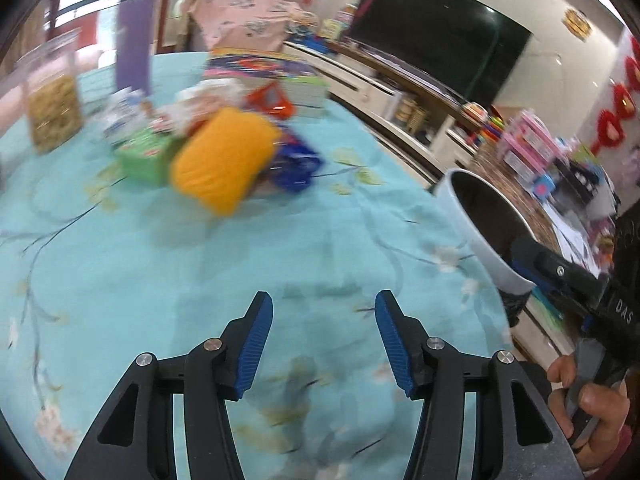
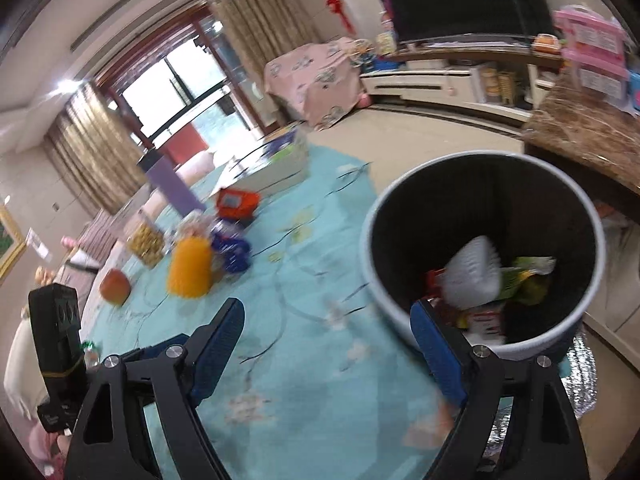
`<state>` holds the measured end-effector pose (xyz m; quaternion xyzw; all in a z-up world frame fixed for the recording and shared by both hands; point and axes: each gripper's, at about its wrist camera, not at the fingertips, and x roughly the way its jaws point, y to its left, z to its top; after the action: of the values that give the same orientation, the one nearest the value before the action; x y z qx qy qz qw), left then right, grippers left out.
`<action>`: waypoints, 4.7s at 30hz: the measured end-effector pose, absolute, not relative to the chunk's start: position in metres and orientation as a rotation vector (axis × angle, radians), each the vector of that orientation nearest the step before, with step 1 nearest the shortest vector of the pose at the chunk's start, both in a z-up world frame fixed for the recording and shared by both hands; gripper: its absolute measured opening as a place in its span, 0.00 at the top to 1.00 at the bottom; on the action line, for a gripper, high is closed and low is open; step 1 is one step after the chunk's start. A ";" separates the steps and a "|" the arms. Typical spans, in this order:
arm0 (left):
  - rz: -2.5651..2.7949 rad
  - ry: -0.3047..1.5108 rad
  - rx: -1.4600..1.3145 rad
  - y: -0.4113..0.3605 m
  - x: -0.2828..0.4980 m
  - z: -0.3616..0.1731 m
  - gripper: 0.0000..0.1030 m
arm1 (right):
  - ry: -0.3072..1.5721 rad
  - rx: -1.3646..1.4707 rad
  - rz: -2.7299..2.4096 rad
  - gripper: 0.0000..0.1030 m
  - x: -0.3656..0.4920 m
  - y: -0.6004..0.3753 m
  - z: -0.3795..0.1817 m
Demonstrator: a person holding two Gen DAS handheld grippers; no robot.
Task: Collect trash
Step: 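Withdraw both open grippers from the bin back over the table, then grasp the blue plastic bag with the right gripper while the left gripper grasps the orange foam netting, then carry the blue bag and orange foam netting over the bin and release both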
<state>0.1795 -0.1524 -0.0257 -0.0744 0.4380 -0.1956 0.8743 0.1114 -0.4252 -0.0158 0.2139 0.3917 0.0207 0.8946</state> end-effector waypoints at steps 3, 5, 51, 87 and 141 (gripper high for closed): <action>-0.357 0.917 -0.175 -0.131 0.170 -0.027 0.43 | 0.826 0.422 0.081 0.13 0.116 -0.406 -0.020; -0.325 0.912 -0.179 -0.122 0.165 -0.026 0.37 | 0.833 0.412 0.103 0.08 0.118 -0.397 -0.023; -0.306 0.848 -0.179 -0.088 0.229 -0.044 0.80 | 0.842 0.187 0.280 0.08 0.226 -0.326 -0.054; -0.409 0.845 -0.108 -0.145 0.186 -0.028 0.80 | 0.829 0.373 0.126 0.65 0.139 -0.379 -0.034; -0.658 0.856 0.201 -0.346 0.212 -0.004 0.80 | 0.783 0.441 -0.174 0.65 0.069 -0.528 -0.012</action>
<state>0.2125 -0.3458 -0.0039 0.0955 0.4066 -0.3128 0.8530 0.0694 -0.5279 -0.0120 0.2129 0.3778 -0.0838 0.8972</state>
